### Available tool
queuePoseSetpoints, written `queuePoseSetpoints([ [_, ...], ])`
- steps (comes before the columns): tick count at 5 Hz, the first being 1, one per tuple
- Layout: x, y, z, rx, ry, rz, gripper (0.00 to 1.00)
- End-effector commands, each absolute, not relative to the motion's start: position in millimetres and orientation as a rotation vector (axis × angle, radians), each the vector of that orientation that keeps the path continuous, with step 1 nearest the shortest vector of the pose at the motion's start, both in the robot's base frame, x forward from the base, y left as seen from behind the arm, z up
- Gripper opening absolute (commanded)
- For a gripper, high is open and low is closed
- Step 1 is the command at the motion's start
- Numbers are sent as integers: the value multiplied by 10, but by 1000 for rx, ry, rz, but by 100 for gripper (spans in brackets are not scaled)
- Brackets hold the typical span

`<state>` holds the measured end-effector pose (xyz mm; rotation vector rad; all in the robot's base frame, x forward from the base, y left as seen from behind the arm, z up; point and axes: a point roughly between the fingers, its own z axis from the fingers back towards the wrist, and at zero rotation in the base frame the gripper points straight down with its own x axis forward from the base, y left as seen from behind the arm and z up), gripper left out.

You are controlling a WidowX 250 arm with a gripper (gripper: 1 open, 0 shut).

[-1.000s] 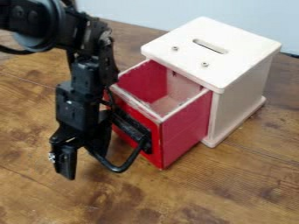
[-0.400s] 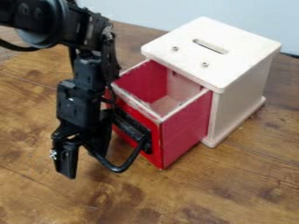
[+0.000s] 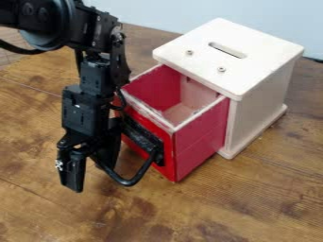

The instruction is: Open the drawer

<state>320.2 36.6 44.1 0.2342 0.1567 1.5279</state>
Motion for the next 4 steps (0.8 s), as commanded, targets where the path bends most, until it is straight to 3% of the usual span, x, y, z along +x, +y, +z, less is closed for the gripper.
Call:
queuePoseSetpoints([
  [1, 3592, 639, 771, 98, 5, 1608, 100],
  [4, 3695, 626, 834, 59, 5, 1618, 100],
])
